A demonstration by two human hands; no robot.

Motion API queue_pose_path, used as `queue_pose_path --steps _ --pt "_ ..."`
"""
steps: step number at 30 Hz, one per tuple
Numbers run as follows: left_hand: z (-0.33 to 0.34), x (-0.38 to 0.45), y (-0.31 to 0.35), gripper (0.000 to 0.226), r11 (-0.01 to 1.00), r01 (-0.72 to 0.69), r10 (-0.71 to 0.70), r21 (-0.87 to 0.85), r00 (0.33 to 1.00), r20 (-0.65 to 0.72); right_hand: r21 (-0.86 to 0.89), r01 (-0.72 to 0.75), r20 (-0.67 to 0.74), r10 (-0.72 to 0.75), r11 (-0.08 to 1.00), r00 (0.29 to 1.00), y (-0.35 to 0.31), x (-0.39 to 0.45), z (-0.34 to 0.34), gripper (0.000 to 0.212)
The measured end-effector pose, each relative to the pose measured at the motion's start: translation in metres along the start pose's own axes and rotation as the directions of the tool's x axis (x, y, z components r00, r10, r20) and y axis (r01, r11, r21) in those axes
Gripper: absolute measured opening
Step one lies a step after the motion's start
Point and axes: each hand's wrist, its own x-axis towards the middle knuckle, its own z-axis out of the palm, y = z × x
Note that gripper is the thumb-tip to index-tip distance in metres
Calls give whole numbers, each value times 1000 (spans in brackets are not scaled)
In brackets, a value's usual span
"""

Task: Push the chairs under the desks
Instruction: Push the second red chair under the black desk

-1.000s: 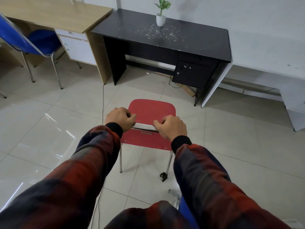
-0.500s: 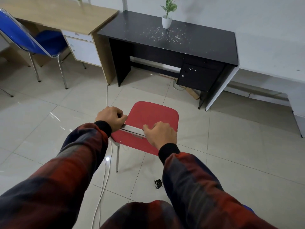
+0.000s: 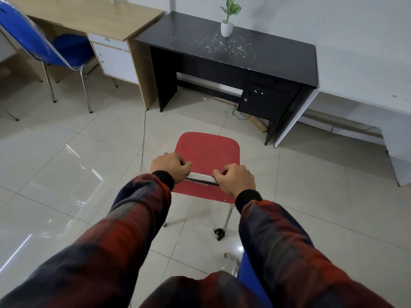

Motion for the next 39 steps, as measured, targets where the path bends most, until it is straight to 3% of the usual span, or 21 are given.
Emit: queue_pose_path --steps 7,14,24,29,39 --pt "-12 17 -19 37 999 -35 36 -15 999 36 -38 -108 -15 108 993 994 -22 1 14 59" --pt "-26 49 -40 31 999 43 -43 -29 999 -3 -23 -30 7 30 999 1000 -52 30 21 56" --pt "-7 63 11 40 997 21 -26 -77 998 -63 -53 -19 -27 18 998 999 -1 73 -6 53" --pt "-16 79 -10 38 998 -15 12 -63 999 -52 -48 -65 -46 63 997 997 -26 75 6 54" --pt "-29 119 -43 34 998 11 -16 -68 996 -87 -28 -21 -36 20 999 999 -62 99 15 51"
